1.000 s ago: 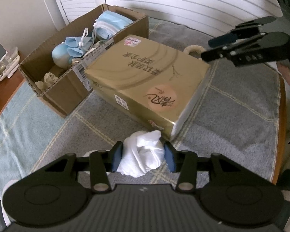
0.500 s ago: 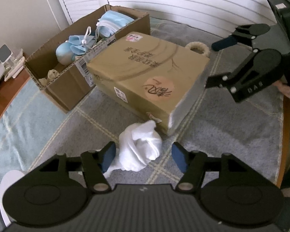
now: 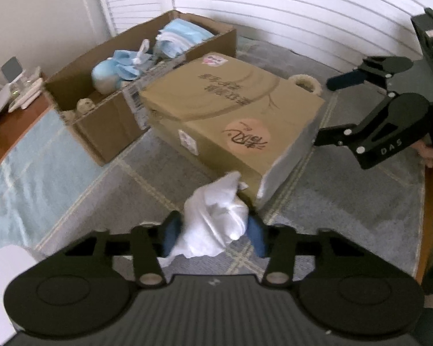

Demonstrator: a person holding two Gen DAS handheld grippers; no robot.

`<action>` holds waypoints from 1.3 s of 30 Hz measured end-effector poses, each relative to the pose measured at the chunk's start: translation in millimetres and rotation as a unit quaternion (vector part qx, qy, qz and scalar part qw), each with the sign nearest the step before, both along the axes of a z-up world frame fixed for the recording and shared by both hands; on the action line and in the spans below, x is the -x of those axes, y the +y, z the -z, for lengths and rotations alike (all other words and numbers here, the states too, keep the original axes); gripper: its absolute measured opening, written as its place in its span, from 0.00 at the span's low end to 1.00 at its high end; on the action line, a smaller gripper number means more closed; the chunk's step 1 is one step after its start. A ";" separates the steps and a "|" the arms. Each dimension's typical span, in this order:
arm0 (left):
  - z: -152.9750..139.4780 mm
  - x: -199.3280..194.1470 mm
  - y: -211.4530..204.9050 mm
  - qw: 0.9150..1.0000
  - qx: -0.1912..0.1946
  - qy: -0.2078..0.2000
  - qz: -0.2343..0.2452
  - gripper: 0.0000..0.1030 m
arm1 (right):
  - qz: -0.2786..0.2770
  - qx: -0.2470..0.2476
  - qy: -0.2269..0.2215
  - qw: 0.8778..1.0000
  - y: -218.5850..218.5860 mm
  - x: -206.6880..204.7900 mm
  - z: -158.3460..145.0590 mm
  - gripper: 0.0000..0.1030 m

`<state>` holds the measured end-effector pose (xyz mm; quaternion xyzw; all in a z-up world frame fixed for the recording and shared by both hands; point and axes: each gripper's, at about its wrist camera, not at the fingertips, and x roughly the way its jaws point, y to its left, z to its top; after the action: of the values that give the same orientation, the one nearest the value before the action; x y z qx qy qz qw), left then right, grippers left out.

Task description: Organize soft objects

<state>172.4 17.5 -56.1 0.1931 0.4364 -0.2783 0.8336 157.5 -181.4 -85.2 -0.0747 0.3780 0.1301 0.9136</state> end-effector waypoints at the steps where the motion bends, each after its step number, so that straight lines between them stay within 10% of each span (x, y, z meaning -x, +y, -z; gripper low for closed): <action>1: -0.8 2.0 0.7 1.000 0.000 -0.003 -0.008 0.42 | 0.000 0.000 0.000 1.000 -0.7 0.0 0.0 1.00; 15: -5.3 25.3 15.5 0.993 0.060 0.005 -0.098 0.41 | 0.002 0.013 -0.011 1.000 -0.4 -5.7 -1.3 0.99; 28: -4.2 22.0 12.3 0.995 0.055 0.010 -0.087 0.41 | 0.004 0.043 -0.028 0.999 6.9 -18.2 -9.7 0.48; 39: -20.9 27.4 14.7 0.995 0.067 -0.002 -0.074 0.41 | 0.018 0.017 -0.028 0.999 1.8 -6.5 -34.7 0.41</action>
<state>145.0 32.2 -35.2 0.1041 0.4283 -0.2443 0.8637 163.9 -179.5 -50.5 -0.0869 0.3560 0.1056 0.9244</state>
